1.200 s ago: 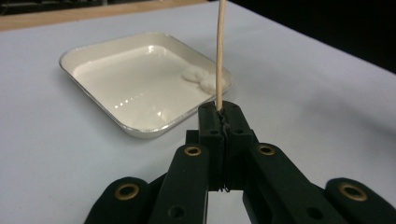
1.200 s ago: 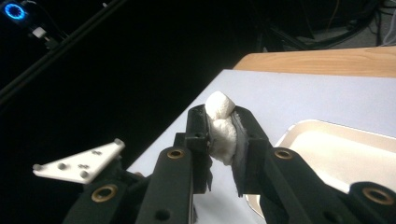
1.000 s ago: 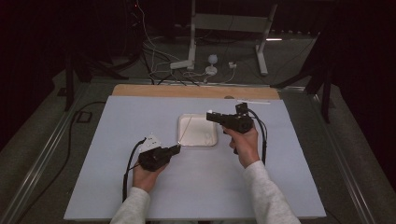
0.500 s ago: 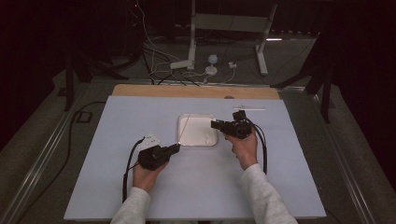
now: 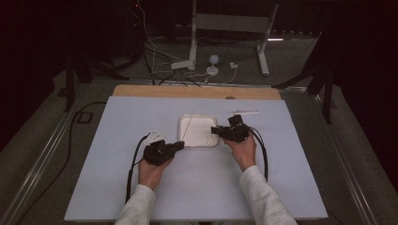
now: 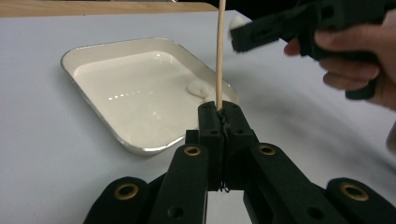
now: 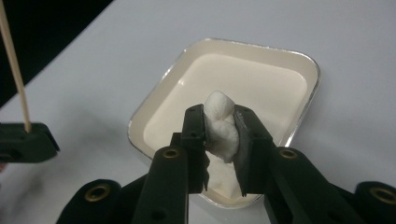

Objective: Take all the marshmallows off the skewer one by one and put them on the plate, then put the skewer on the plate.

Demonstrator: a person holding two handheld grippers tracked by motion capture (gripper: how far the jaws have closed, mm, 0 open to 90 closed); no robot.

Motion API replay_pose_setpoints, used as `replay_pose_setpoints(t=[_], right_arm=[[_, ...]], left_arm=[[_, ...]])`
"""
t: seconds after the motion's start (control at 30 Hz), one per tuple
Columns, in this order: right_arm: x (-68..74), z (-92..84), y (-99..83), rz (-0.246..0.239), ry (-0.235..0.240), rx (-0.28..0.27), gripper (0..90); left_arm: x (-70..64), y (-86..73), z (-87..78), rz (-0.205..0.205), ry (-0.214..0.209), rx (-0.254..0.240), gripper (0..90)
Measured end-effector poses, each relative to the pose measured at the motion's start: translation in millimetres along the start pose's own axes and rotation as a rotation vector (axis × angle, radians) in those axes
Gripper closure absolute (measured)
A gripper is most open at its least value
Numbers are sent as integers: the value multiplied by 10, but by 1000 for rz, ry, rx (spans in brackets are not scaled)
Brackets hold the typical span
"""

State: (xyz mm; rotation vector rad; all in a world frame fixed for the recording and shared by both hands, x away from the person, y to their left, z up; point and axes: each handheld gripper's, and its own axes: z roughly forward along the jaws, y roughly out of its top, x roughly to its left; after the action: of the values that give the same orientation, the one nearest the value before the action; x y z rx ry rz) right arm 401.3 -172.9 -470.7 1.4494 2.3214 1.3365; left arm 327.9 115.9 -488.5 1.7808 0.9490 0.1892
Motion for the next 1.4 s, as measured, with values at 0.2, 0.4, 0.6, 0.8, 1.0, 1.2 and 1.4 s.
replay_pose_setpoints(t=[0.2,0.4,0.6,0.8,1.0,1.2,1.4], right_arm=[[-19,94,-43,-5,-33,41,755],[-58,184,-116,3,-68,73,638],[-95,184,-158,24,-74,64,380],[-75,48,-115,14,-66,12,218],[-24,-62,-102,-5,-42,-13,171],[39,-172,-106,-18,-14,-32,151],[91,-270,-144,-36,4,-50,147]], left_arm=[[7,32,33,-12,4,-3,900],[7,71,67,-20,12,-12,900],[10,97,130,-37,25,-2,900],[23,138,204,-61,31,-5,900],[36,167,273,-84,44,-6,899],[65,183,342,-114,61,-2,900],[79,198,401,-136,77,9,899]])
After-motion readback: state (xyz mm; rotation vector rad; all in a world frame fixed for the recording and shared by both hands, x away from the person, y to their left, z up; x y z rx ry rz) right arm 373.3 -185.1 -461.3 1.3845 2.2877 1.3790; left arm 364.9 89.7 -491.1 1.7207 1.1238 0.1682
